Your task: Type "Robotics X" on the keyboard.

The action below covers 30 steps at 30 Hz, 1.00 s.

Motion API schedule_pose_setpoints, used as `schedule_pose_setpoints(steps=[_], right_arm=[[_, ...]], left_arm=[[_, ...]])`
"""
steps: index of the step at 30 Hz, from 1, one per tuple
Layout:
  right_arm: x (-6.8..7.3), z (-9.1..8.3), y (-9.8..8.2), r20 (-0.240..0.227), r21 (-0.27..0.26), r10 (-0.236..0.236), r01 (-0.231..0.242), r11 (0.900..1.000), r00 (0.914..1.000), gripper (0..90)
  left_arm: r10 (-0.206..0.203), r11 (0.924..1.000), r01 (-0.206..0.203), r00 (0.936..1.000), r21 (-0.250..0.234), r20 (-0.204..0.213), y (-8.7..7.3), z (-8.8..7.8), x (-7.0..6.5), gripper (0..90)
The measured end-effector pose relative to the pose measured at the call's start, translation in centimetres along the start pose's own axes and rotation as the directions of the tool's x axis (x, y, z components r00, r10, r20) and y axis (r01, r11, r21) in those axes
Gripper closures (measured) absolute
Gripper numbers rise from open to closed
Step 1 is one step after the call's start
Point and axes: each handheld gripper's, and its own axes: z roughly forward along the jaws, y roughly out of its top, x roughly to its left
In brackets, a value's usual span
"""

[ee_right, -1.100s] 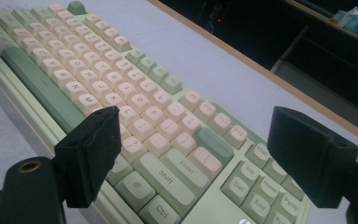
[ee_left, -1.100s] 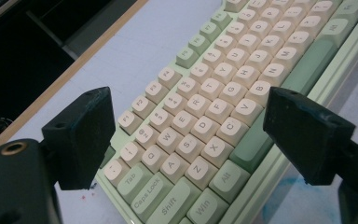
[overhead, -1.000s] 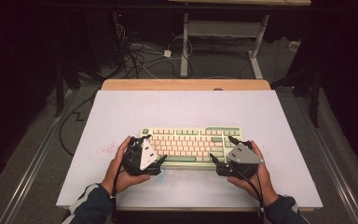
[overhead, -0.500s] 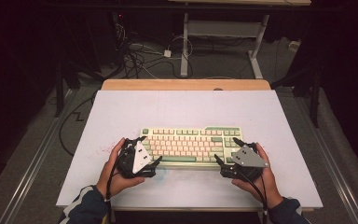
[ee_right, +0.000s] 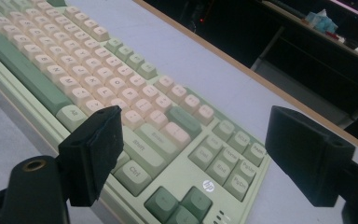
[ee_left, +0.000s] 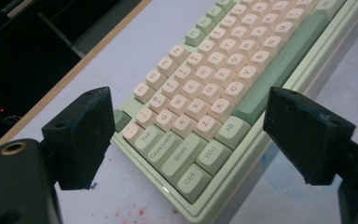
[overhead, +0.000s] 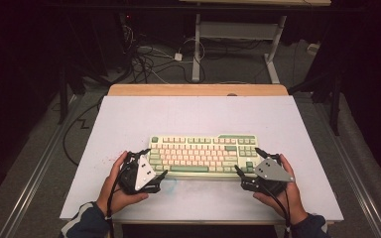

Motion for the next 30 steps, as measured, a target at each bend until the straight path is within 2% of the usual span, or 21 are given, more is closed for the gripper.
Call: schedule_pose_setpoints(steps=[10, 22, 30], right_arm=[[-1.0, -0.9, -0.9, 0.020, 0.005, 0.015, -0.015, 1.000, 0.9997, 20.1], [-2.2, -2.0, -2.1, 0.043, 0.014, 0.032, -0.033, 0.999, 0.9986, 20.3], [-3.1, -2.7, -3.3, 0.067, 0.028, 0.061, -0.063, 0.998, 0.9959, 20.6]], left_arm=[[-0.008, 0.9999, 0.008, 1.0000, -0.011, -0.004, -0.4, -0.8, 0.6, 15.5], [-0.017, 0.9999, 0.017, 0.9994, 0.001, -0.031, -1.1, -1.9, 1.6, 15.5], [-0.044, 0.9990, 0.044, 0.9975, -0.002, -0.056, -1.2, -2.8, 2.9, 15.5]])
